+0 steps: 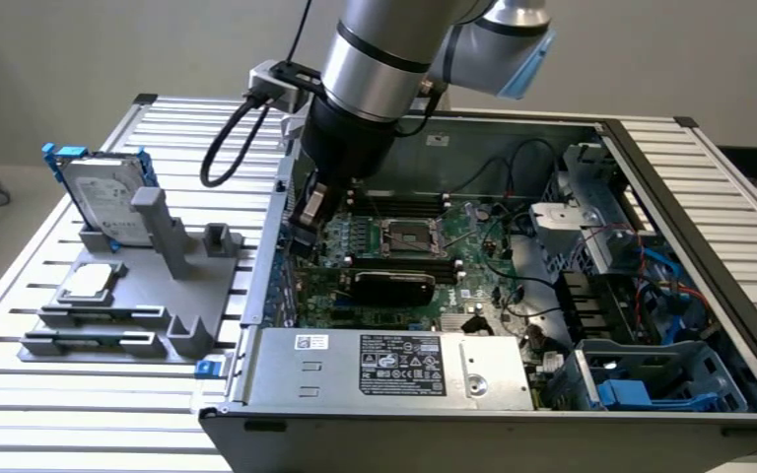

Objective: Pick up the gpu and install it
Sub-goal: 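Press down on the gpu until it lock into place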

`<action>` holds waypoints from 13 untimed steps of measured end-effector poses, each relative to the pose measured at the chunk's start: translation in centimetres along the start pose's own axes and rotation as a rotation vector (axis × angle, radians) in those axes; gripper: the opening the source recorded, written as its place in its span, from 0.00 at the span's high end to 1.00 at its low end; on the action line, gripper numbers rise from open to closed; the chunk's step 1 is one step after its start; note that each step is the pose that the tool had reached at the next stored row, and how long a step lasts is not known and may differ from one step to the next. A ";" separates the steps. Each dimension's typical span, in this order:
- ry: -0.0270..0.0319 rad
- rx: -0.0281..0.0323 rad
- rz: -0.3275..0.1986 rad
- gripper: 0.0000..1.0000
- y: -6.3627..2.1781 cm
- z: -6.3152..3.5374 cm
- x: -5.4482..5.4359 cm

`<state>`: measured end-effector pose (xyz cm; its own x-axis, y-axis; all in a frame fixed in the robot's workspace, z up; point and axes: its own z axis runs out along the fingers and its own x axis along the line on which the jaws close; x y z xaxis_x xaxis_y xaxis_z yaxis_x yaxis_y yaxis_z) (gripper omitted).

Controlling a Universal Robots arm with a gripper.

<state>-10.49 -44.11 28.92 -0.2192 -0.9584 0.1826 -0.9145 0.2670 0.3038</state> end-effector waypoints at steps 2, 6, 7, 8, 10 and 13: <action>-0.0007 -0.0009 0.006 0.89 0.00 0.01 0.0; -0.0014 -0.0024 0.019 0.89 -0.04 0.12 0.0; -0.0014 -0.0027 0.022 0.89 -0.05 0.15 0.0; -0.0012 -0.0031 0.026 0.89 -0.06 0.19 0.0; -0.0009 -0.0038 0.033 0.89 -0.09 0.26 -0.1; -0.0007 -0.0049 0.044 0.89 -0.12 0.36 -0.1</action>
<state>-10.48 -44.10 28.54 -0.2595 -0.9458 0.1952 -0.9023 0.3095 0.3000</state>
